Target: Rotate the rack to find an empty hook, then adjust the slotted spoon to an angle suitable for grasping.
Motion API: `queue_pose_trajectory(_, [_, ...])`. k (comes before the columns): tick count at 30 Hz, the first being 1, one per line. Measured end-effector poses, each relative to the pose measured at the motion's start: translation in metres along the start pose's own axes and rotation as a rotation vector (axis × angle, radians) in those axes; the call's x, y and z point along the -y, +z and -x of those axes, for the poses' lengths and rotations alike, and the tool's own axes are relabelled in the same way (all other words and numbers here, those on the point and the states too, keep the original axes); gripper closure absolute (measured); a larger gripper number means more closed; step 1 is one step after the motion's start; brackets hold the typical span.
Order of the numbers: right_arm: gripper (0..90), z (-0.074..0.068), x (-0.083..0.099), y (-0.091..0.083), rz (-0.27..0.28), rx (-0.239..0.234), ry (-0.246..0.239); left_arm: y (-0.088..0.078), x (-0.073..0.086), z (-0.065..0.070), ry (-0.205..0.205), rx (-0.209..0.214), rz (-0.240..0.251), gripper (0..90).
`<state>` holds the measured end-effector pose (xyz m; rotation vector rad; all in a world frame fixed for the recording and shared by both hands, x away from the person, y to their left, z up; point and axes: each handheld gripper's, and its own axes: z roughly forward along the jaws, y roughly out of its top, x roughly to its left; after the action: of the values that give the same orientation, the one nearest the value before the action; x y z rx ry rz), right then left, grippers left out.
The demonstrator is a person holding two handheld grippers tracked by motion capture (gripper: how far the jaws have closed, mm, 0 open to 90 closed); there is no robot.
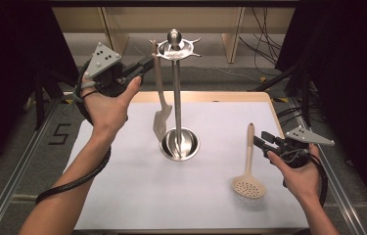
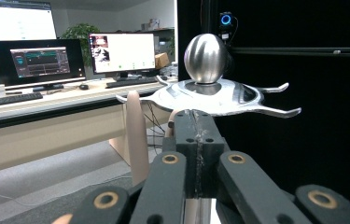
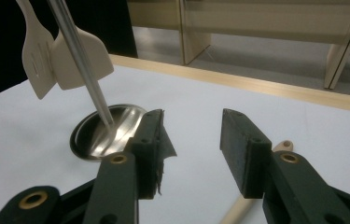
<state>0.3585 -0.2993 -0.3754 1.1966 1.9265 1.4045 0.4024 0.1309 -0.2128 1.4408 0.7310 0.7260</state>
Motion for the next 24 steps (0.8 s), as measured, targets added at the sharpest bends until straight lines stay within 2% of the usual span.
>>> queue_pose_trajectory(2, [60.0, -0.001, -0.001, -0.001, -0.015, 0.004, 0.025, -0.001, 0.001, 0.001, 0.002, 0.0, 0.005, 89.4])
queue_pose_trajectory(3, [60.0, 0.0, 0.0, -0.001, -0.015, 0.008, 0.02, -0.002, 0.002, 0.001, 0.0, 0.001, 0.01, 89.1])
queue_pose_trajectory(5, [59.9, 0.004, -0.001, 0.0, -0.011, 0.021, -0.019, -0.006, 0.003, 0.001, -0.008, 0.008, 0.022, 86.0])
queue_pose_trajectory(7, [59.4, 0.004, -0.001, 0.001, -0.03, 0.028, 0.0, -0.013, 0.005, 0.002, -0.014, 0.012, 0.038, 81.2])
queue_pose_trajectory(9, [59.4, 0.003, -0.001, 0.0, -0.075, 0.057, 0.05, -0.019, 0.009, 0.002, -0.018, 0.013, 0.052, 74.6])
queue_pose_trajectory(10, [59.4, 0.005, -0.001, 0.001, -0.083, 0.063, 0.049, -0.022, 0.011, 0.002, -0.022, 0.015, 0.059, 72.1])
queue_pose_trajectory(11, [59.5, 0.005, -0.001, 0.002, -0.101, 0.069, 0.07, -0.025, 0.014, 0.001, -0.028, 0.013, 0.062, 68.9])
queue_pose_trajectory(12, [59.8, 0.009, -0.001, 0.003, -0.111, 0.077, 0.05, -0.027, 0.016, 0.0, -0.033, 0.012, 0.063, 65.6])
queue_pose_trajectory(13, [60.6, 0.012, 0.0, 0.003, -0.155, 0.097, 0.074, -0.03, 0.02, -0.001, -0.036, 0.014, 0.062, 61.8])
queue_pose_trajectory(15, [60.9, 0.015, 0.0, 0.004, -0.152, 0.1, 0.075, -0.035, 0.027, -0.003, -0.044, 0.013, 0.063, 60.3])
queue_pose_trajectory(16, [61.2, 0.013, 0.0, 0.004, -0.192, 0.111, 0.122, -0.037, 0.029, -0.003, -0.043, 0.009, 0.062, 58.9])
queue_pose_trajectory(17, [63.0, 0.017, 0.002, 0.006, -0.204, 0.122, 0.109, -0.039, 0.031, -0.006, -0.019, 0.003, 0.074, 56.5])
queue_pose_trajectory(18, [63.0, 0.017, 0.002, 0.006, -0.204, 0.122, 0.109, -0.041, 0.033, -0.006, -0.032, -0.002, 0.07, 56.5])
queue_pose_trajectory(19, [63.9, 0.016, 0.002, 0.008, -0.218, 0.119, 0.14, -0.043, 0.036, -0.006, -0.037, -0.006, 0.069, 55.6])
queue_pose_trajectory(20, [64.6, 0.019, 0.002, 0.008, -0.236, 0.129, 0.104, -0.045, 0.038, -0.007, -0.04, -0.006, 0.068, 54.8])
queue_pose_trajectory(21, [65.0, 0.018, 0.003, 0.01, -0.254, 0.136, 0.129, -0.047, 0.04, -0.007, -0.044, -0.008, 0.068, 54.0])
queue_pose_trajectory(22, [65.3, 0.021, 0.004, 0.01, -0.27, 0.127, 0.119, -0.048, 0.042, -0.007, -0.048, -0.01, 0.069, 53.4])
queue_pose_trajectory(23, [65.4, 0.019, 0.004, 0.01, -0.28, 0.13, 0.15, -0.049, 0.043, -0.008, -0.049, -0.012, 0.069, 53.1])
queue_pose_trajectory(24, [65.4, 0.019, 0.005, 0.012, -0.284, 0.139, 0.157, -0.05, 0.045, -0.008, -0.054, -0.015, 0.068, 52.9])
